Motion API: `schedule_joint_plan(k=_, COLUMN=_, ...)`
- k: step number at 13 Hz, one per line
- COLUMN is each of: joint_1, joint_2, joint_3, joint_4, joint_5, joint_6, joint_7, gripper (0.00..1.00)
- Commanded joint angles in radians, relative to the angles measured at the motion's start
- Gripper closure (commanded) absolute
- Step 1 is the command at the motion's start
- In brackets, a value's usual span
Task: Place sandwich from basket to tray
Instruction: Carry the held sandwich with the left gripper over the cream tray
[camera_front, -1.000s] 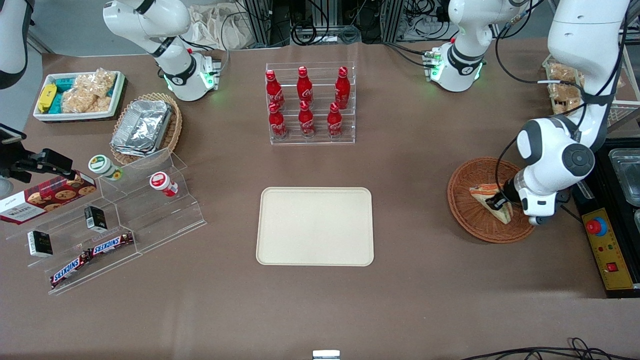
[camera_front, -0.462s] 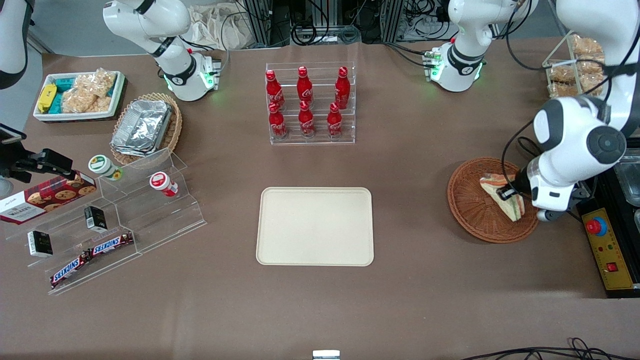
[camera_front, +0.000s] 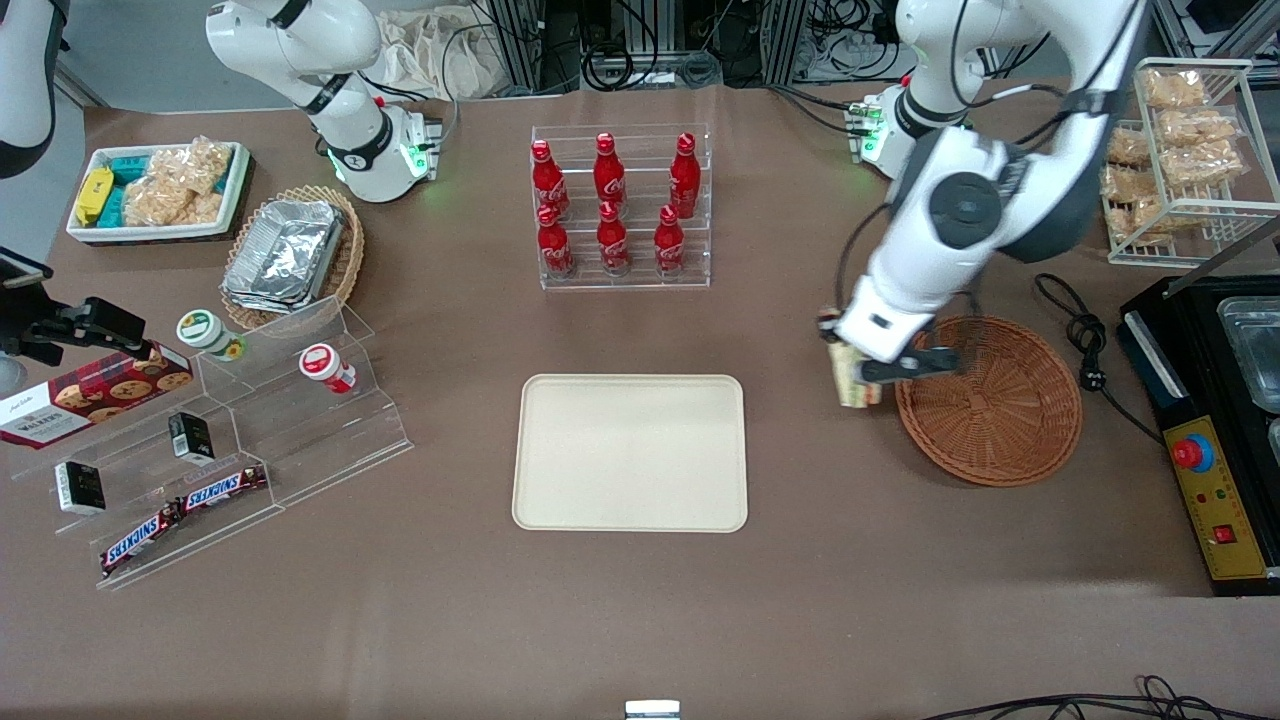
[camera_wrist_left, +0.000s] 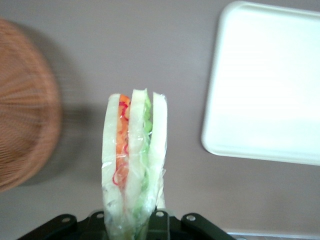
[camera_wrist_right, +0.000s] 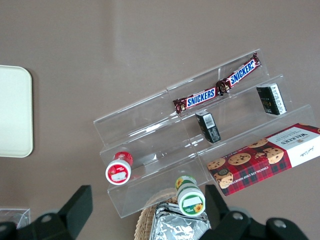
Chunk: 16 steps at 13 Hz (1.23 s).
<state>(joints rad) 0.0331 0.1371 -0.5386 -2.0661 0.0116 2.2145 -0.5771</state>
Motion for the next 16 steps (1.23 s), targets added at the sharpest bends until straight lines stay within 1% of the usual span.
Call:
schedule_joint_plan(k=1, joint_1=-0.016, joint_2=0.175, joint_3=-0.055, joint_4=0.088, joint_5=0.024, joint_6=0.135, joint_7=0.02, gripper=1.0)
schedule_joint_plan(k=2, joint_1=-0.062, joint_2=0.229, joint_3=-0.053, joint_4=0.125, joint_5=0.057, joint_6=0.154, joint_7=0.007, gripper=1.0)
schedule_joint_plan(k=3, joint_1=-0.082, joint_2=0.286, joint_3=-0.052, joint_4=0.168, joint_5=0.109, joint_6=0.156, joint_7=-0.016, gripper=1.0)
schedule_joint_plan(k=5, joint_1=-0.093, joint_2=0.389, joint_3=-0.053, joint_4=0.243, joint_5=0.236, joint_6=0.156, joint_7=-0.11, gripper=1.0)
schedule_joint_plan(k=7, joint_1=-0.133, joint_2=0.493, joint_3=-0.05, joint_4=0.314, joint_5=0.37, joint_6=0.156, joint_7=-0.208, gripper=1.0)
schedule_joint_plan(k=8, joint_1=-0.133, joint_2=0.531, joint_3=-0.052, joint_4=0.34, joint_5=0.436, joint_6=0.157, joint_7=-0.249, gripper=0.94)
schedule_joint_plan(k=9, joint_1=-0.133, joint_2=0.556, joint_3=-0.052, joint_4=0.35, joint_5=0.473, joint_6=0.16, joint_7=-0.274, gripper=0.9)
schedule_joint_plan(k=10, joint_1=-0.133, joint_2=0.573, joint_3=-0.052, joint_4=0.353, joint_5=0.487, joint_6=0.191, joint_7=-0.277, gripper=0.8)
schedule_joint_plan(k=11, joint_1=-0.134, joint_2=0.584, joint_3=-0.052, joint_4=0.351, joint_5=0.495, joint_6=0.23, joint_7=-0.279, gripper=0.48)
schedule_joint_plan(k=12, joint_1=-0.136, joint_2=0.596, joint_3=-0.05, joint_4=0.351, joint_5=0.492, joint_6=0.244, joint_7=-0.283, gripper=0.2)
schedule_joint_plan(k=13, joint_1=-0.137, joint_2=0.593, joint_3=-0.052, joint_4=0.351, joint_5=0.492, joint_6=0.245, joint_7=-0.324, gripper=0.02)
schedule_joint_plan(k=15, joint_1=-0.133, joint_2=0.567, joint_3=-0.052, joint_4=0.35, joint_5=0.493, joint_6=0.243, joint_7=-0.421, gripper=0.01)
schedule_joint_plan(k=16, joint_1=-0.125, joint_2=0.532, joint_3=-0.052, joint_4=0.345, joint_5=0.492, joint_6=0.235, joint_7=-0.438, gripper=0.01)
